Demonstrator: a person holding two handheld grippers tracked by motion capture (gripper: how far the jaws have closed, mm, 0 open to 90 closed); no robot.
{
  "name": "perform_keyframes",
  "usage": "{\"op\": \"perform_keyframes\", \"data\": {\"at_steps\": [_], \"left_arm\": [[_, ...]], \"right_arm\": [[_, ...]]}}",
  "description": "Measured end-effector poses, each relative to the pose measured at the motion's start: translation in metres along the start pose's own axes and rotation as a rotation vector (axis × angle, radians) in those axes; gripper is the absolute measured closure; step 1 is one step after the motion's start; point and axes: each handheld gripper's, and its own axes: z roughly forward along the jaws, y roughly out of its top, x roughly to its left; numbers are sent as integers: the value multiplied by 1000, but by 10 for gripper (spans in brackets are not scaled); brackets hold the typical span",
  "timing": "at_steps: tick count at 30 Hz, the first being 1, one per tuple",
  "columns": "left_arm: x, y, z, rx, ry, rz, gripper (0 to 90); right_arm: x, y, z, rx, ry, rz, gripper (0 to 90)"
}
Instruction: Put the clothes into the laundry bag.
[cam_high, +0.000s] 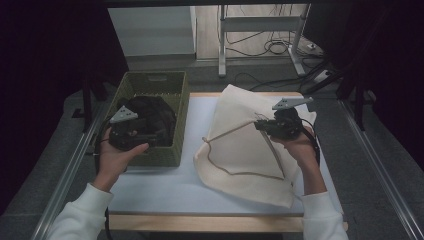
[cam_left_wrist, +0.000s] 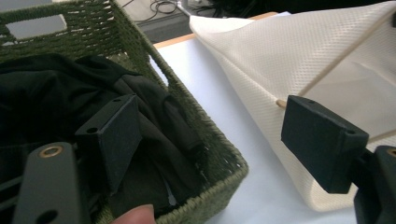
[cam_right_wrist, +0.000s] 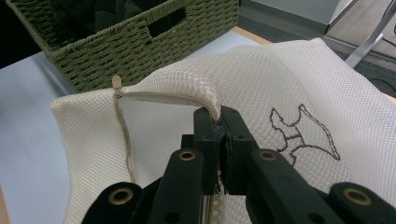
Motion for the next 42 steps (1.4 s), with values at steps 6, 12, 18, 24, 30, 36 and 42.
{"op": "perform_keyframes", "data": {"at_steps": [6,12,18,24,30,36,42], "left_arm": [[9,6,14,43,33,-19,190],[18,14,29,74,61,-51,176],[32,19,48,124,87,-99,154],[41,23,65,153,121,-136,131],[52,21,79,177,135,-181,108],[62,22,88,187,136,-230,105],[60,25,98,207,171,-213,101]], "right_arm": [[0,0,2,5,0,2,862],[0,0,2,5,-1,0,861],[0,0,2,8,-6,-6,861],[0,0,2,12,-6,-5,861],[0,-1,2,12,-10,-4,861],[-1,-1,1,13,-12,-4,861],[-2,-1,2,13,-13,-6,861]]}}
